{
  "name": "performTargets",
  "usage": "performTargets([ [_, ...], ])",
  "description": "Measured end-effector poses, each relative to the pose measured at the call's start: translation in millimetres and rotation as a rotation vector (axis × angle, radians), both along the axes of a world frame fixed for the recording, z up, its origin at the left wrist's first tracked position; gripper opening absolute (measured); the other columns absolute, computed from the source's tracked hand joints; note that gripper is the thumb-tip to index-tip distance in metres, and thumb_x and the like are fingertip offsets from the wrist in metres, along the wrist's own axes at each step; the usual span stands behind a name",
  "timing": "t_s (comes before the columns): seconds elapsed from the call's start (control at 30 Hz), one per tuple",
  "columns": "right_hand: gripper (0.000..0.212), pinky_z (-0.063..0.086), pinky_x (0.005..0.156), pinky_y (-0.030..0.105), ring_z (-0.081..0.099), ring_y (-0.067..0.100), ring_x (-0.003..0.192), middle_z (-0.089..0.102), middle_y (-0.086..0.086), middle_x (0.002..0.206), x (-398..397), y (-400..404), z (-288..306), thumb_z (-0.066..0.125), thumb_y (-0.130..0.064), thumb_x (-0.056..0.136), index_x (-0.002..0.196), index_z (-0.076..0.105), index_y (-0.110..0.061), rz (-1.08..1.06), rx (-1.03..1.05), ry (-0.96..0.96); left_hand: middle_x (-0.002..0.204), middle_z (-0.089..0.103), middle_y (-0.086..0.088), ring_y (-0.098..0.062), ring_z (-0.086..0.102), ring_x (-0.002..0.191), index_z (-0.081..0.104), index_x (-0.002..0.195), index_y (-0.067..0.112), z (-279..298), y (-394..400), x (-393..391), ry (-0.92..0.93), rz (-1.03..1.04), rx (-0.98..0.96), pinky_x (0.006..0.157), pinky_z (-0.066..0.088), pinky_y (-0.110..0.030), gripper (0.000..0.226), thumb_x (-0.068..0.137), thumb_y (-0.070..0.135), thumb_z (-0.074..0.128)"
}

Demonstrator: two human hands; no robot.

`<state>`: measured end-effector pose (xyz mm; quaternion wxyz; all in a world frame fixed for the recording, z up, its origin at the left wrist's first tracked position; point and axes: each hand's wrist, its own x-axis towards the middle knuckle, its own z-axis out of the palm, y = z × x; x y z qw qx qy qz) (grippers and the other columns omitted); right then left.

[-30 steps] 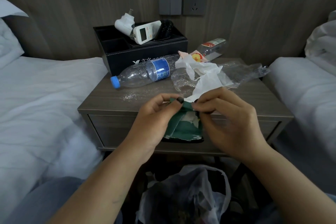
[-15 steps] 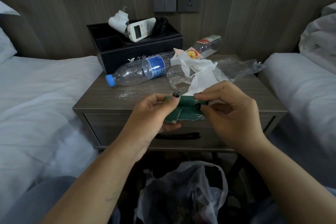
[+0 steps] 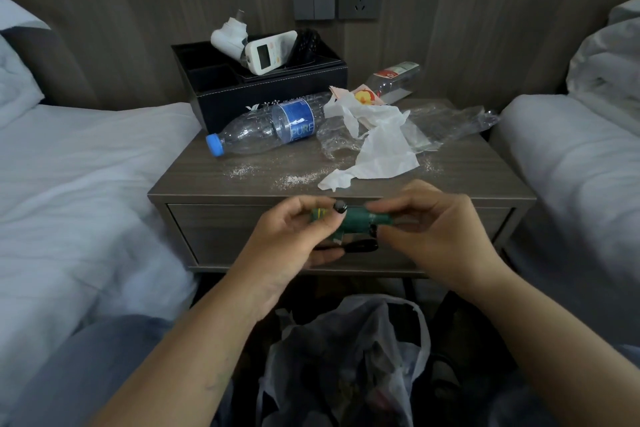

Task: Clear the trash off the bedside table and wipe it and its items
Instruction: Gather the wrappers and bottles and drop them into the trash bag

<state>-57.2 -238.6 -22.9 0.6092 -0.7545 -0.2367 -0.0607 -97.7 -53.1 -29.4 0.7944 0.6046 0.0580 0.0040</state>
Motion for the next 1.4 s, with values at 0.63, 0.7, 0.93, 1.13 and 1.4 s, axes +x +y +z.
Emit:
performTargets([
  [0.63,0.017,0.056,0.055,0.018,0.065,0.013,0.055,0.067,0.012,0.07,-30,-5,-110,0.064,0.01,0.084,0.075,0.067,-0.004,-0.109,0.122,0.931,0.096,0.067,-0.017,-0.019,0.073,0.078,0.066,0.092,0.004,-94,-12,-8,0.407,-0.014,0.34,0.061,0.057,-0.024,0.021,0.076,0.002,0.08],
  [0.7,0.014,0.055,0.05,0.018,0.063,0.014,0.052,0.064,0.012,0.069,-23,-3,-123,0.065,0.013,0.082,0.081,0.067,0.0,-0.119,-0.022,0.961,0.089,0.069,-0.014,-0.017,0.072,0.069,0.067,0.088,0.009,-114,-12,-3,0.452,-0.052,0.481,0.059,0.057,-0.025,0.021,0.074,0.002,0.082],
  [0.93,0.023,0.048,0.052,0.023,0.055,0.017,0.064,0.058,0.008,0.076,-15,-12,-167,0.056,0.007,0.087,0.109,0.065,0.002,0.06,-0.552,1.004,0.108,0.069,-0.009,-0.028,0.064,0.104,0.07,0.094,0.02,-199,-17,4,0.394,-0.34,1.348,0.086,0.05,-0.029,0.013,0.081,0.015,0.07],
  [1.13,0.019,0.042,0.053,0.022,0.052,0.015,0.059,0.053,0.006,0.067,-10,-6,-165,0.05,0.003,0.093,0.108,0.061,0.002,0.118,-0.564,1.001,0.14,0.052,-0.017,-0.029,0.048,0.129,0.051,0.137,0.005,-249,-28,-2,0.529,-0.52,1.466,0.108,0.036,-0.032,0.041,0.1,0.022,0.049],
  [1.4,0.025,0.054,0.071,0.036,0.059,0.02,0.071,0.063,0.009,0.084,-7,0,-127,0.056,0.0,0.086,0.108,0.067,-0.003,0.066,-0.496,0.821,0.149,0.041,-0.008,-0.031,0.039,0.136,0.046,0.143,0.024,-216,-12,-1,0.659,-0.51,1.537,0.112,0.034,-0.041,0.059,0.089,0.047,0.057],
])
